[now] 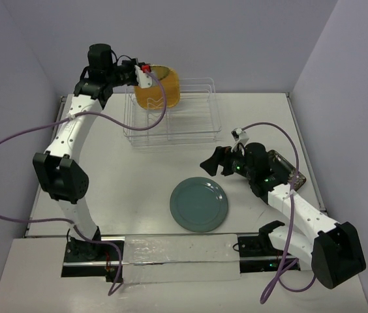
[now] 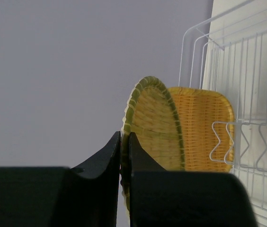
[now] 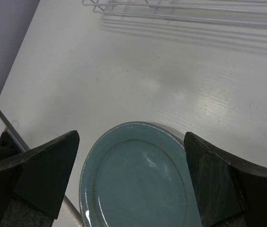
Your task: Load the plates into the dish rack
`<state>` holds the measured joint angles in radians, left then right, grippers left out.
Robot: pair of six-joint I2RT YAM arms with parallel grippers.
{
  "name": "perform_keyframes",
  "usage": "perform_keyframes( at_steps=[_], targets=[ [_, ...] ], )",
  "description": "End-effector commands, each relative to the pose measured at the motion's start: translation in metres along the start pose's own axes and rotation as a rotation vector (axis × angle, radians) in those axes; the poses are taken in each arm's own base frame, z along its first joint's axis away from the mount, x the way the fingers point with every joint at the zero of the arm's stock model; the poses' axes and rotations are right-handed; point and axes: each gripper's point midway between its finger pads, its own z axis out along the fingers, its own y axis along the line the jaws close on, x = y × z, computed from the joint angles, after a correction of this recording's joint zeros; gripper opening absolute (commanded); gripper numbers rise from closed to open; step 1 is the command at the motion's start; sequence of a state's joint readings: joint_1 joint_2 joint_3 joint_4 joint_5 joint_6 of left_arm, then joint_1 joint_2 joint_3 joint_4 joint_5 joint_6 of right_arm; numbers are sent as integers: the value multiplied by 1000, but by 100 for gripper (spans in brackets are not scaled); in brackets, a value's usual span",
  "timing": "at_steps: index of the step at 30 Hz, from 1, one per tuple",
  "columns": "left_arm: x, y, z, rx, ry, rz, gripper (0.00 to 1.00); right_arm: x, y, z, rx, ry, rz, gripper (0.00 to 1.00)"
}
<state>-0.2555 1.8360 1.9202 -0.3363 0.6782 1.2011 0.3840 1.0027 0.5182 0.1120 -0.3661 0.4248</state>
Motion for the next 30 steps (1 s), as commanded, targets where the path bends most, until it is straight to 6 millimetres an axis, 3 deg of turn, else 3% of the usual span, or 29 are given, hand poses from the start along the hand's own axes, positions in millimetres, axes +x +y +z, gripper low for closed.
perform_keyframes(
  at_steps=[1, 9, 23, 30],
  targets=[
    [8, 6, 16, 49, -21, 106, 0, -19, 4, -2, 16, -53, -34, 99],
    [21, -1, 34, 51, -51, 108, 0, -20, 6, -6, 11, -66, -44, 99],
    [48, -30, 61, 118, -66, 120, 0, -22, -1, -2, 50, -62, -49, 99],
    [45, -40, 65, 148, -101, 115, 0, -22, -1, 1, 47, -51, -40, 99]
  ],
)
